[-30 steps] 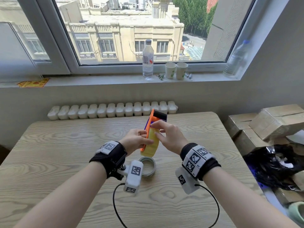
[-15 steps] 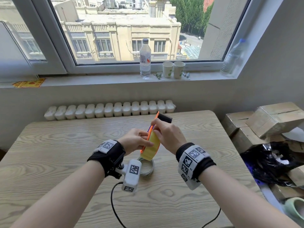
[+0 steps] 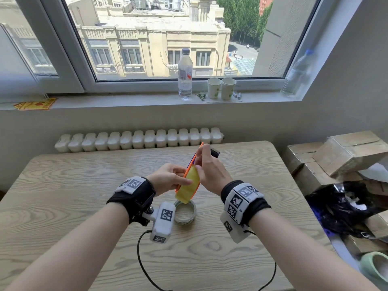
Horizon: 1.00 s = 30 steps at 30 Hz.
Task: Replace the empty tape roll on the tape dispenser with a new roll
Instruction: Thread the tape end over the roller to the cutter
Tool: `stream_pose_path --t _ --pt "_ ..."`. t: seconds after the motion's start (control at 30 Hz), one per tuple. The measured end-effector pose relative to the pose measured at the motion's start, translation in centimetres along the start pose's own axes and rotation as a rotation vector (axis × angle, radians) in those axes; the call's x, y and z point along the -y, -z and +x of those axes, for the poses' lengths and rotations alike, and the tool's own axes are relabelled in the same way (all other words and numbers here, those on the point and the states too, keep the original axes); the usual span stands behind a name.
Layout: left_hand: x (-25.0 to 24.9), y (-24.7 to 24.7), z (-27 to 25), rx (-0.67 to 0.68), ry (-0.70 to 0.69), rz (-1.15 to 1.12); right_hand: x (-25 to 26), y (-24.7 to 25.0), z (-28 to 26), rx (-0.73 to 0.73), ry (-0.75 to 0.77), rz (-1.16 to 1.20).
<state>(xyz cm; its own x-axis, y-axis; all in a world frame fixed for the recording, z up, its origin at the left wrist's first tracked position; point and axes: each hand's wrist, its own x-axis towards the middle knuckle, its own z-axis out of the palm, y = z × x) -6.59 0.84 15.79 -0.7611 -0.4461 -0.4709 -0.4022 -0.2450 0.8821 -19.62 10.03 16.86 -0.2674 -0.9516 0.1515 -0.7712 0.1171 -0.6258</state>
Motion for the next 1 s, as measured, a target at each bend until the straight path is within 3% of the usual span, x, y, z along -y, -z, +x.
stream_pose_path --t 0.2,0.67,0.83,1.0 --pt "0.3 0.7 0.1 -0.059 -0.025 -0.013 0.0 0.3 0.4 0.053 0.019 0.024" --pt "0.7 1.5 0.1 -0.063 -0.063 0.041 -0.1 0.2 1.0 -0.087 -0.131 0.109" --pt "0.9 1.9 0.3 -0.136 -0.086 0.143 0.0 0.6 1.0 -0.104 -0.184 0.189" --pt "0.6 2.0 0.8 -0.296 -0.074 0.253 0.3 1.8 1.4 -0.095 -0.177 0.301"
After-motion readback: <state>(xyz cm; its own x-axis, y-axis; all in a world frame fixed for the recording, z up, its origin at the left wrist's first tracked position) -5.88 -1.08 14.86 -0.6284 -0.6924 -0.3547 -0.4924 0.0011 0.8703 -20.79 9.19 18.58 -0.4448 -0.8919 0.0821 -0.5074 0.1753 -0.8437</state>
